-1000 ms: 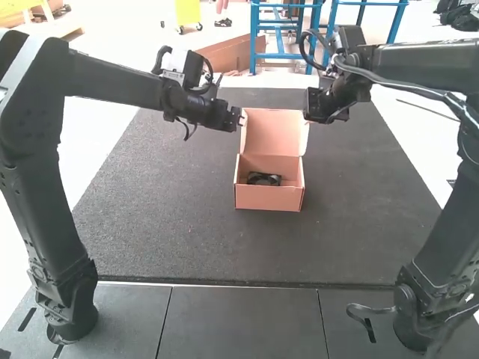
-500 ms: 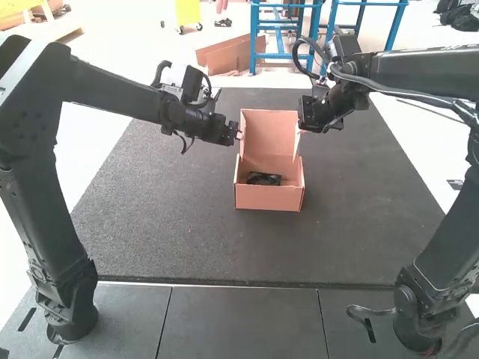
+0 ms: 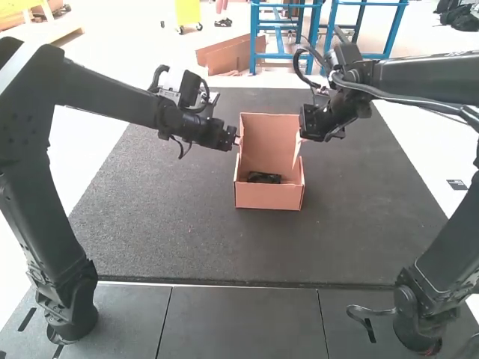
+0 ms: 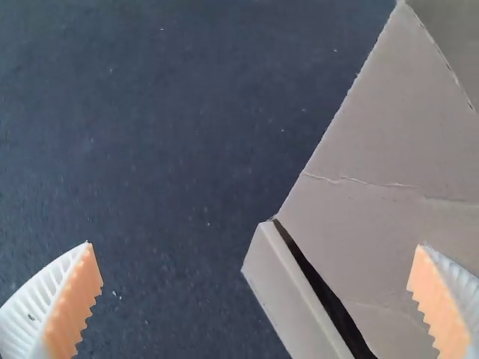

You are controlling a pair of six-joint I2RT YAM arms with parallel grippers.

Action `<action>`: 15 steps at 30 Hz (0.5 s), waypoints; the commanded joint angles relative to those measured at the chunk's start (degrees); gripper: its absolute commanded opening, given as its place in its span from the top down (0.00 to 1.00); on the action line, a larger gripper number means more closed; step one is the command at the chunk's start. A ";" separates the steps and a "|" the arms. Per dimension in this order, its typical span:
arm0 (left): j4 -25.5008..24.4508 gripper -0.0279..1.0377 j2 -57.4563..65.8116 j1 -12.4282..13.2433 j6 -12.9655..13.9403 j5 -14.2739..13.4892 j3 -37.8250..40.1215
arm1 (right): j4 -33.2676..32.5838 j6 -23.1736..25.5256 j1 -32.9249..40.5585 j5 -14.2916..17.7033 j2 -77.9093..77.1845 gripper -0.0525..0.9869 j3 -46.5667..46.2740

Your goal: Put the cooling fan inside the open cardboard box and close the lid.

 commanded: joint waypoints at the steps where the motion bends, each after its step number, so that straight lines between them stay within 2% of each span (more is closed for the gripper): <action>1: 0.99 0.06 -2.12 -0.52 0.13 0.35 -0.72 | 0.00 0.57 0.83 -0.86 -2.24 0.96 -1.21; 15: 1.43 0.06 -5.28 -5.62 -0.57 1.05 -6.44 | -0.18 -0.05 0.83 -1.13 -4.61 0.96 -6.92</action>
